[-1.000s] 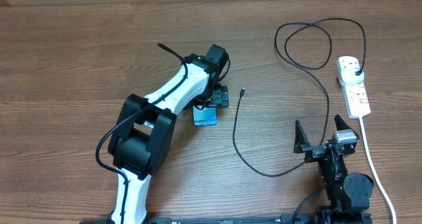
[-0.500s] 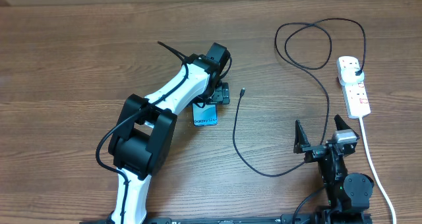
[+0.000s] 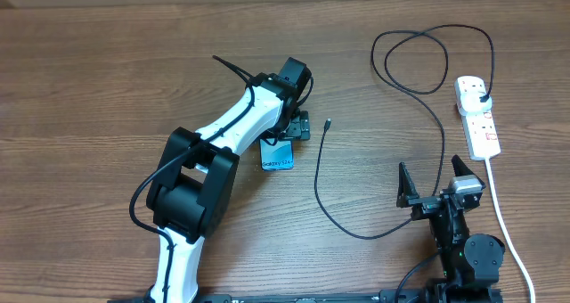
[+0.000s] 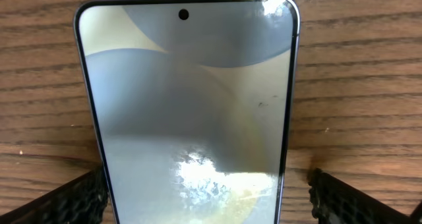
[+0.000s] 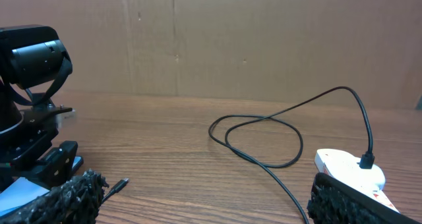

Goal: Plug charger to phone and switch on socket

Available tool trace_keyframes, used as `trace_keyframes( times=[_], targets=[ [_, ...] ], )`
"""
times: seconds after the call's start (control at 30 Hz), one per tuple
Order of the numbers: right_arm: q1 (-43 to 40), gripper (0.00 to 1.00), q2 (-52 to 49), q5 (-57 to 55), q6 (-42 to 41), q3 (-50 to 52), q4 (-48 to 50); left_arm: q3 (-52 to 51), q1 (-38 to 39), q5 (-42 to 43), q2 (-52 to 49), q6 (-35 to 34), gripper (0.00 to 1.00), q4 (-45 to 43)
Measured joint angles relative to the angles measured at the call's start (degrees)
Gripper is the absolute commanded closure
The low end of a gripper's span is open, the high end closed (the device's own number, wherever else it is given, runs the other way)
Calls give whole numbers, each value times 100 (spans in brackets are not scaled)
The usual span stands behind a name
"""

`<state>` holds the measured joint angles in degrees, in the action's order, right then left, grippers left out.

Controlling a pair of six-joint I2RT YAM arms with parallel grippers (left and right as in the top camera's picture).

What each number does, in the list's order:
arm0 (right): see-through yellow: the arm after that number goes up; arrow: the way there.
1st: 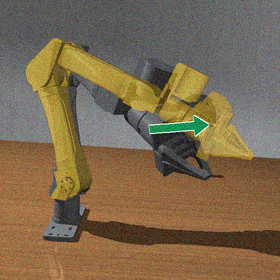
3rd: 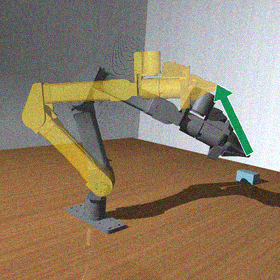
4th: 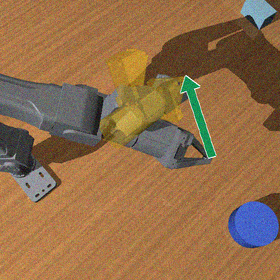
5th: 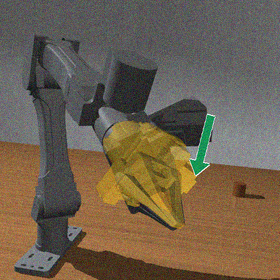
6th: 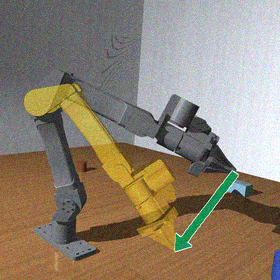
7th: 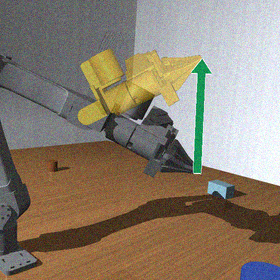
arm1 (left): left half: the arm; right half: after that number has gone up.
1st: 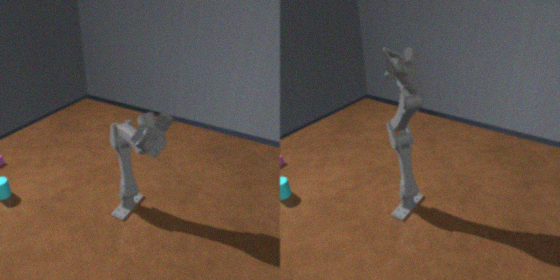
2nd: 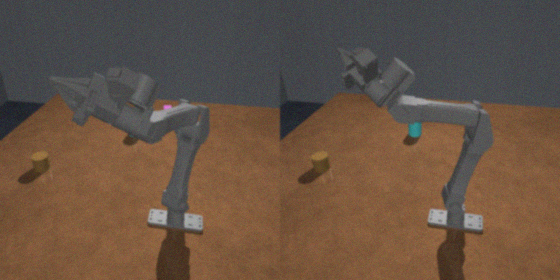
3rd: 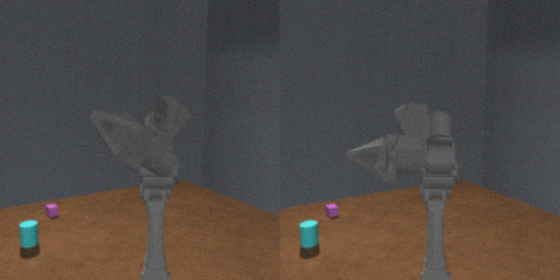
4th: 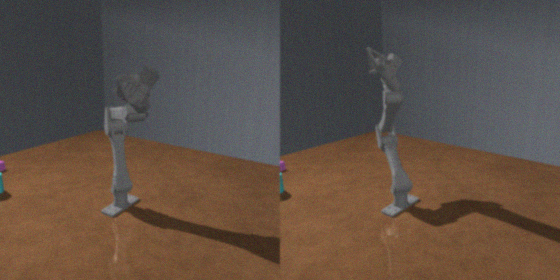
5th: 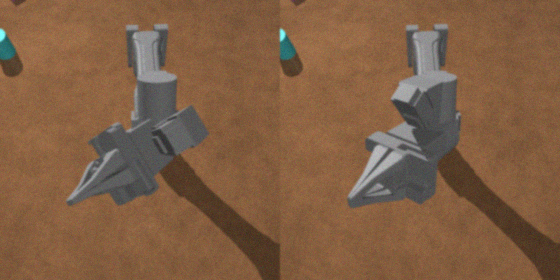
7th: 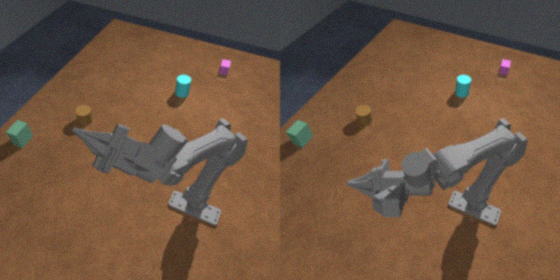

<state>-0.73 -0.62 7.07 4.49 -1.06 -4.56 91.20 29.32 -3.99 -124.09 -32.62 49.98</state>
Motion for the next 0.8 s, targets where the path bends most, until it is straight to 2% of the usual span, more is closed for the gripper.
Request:
trace_keyframes(
  times=[0.07, 0.8],
  targets=[
    [2, 0, 0, -2, 0, 0, 4, 0, 17, -74, 0, 0, 0, 107],
    [2, 0, 0, 0, 0, 0, 0, -57, -85, 87, -7, -31, 0, 216]
  ],
)
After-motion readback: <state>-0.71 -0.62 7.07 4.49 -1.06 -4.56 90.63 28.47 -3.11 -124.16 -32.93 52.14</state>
